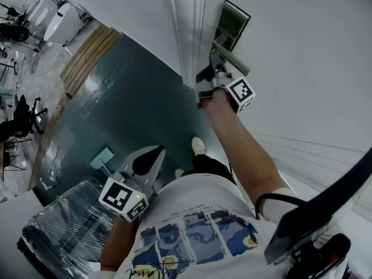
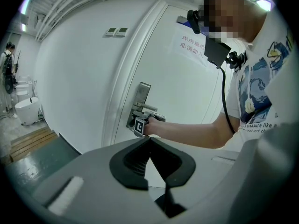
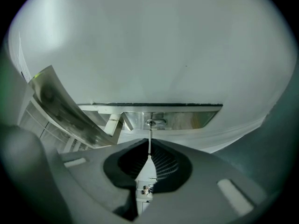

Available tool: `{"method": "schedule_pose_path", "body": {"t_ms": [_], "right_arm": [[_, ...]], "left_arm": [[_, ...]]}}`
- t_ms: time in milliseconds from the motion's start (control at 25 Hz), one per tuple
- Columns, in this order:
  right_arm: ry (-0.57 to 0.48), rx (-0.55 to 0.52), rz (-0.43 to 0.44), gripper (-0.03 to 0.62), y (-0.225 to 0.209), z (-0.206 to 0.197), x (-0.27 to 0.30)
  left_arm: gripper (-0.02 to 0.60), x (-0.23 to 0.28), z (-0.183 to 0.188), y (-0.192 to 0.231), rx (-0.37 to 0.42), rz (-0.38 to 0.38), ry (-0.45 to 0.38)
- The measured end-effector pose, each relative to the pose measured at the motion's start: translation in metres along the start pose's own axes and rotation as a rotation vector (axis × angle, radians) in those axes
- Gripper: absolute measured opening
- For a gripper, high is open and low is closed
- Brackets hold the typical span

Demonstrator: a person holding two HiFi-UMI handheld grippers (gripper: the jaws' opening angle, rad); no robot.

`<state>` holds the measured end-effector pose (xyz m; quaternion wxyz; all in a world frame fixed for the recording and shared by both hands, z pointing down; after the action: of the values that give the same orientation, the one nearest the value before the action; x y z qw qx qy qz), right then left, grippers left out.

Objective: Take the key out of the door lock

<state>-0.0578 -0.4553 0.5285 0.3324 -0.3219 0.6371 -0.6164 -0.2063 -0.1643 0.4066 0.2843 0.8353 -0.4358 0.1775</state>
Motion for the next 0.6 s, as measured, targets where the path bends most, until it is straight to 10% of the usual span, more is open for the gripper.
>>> {"method": "schedule_pose_path", "body": {"t_ms": [600], "right_arm": [[0.048,-0.015,-0.019,0.020,0.003,-0.048,-0.018]], "left_arm": [[0.005,-0.037,-0.019,-0.005,-0.017,0.017,-0.033]]}}
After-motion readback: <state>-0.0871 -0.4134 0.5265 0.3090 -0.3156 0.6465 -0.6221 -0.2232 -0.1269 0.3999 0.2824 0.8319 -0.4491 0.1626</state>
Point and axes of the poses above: the fingertips, and each gripper's own axes: x forward along the fingers, y to its left, z out of its top, the point moved 3 cm from there along -x, backward along the fingers, and after that the axes turned 11 degrees about y, right-handed, at the moved point
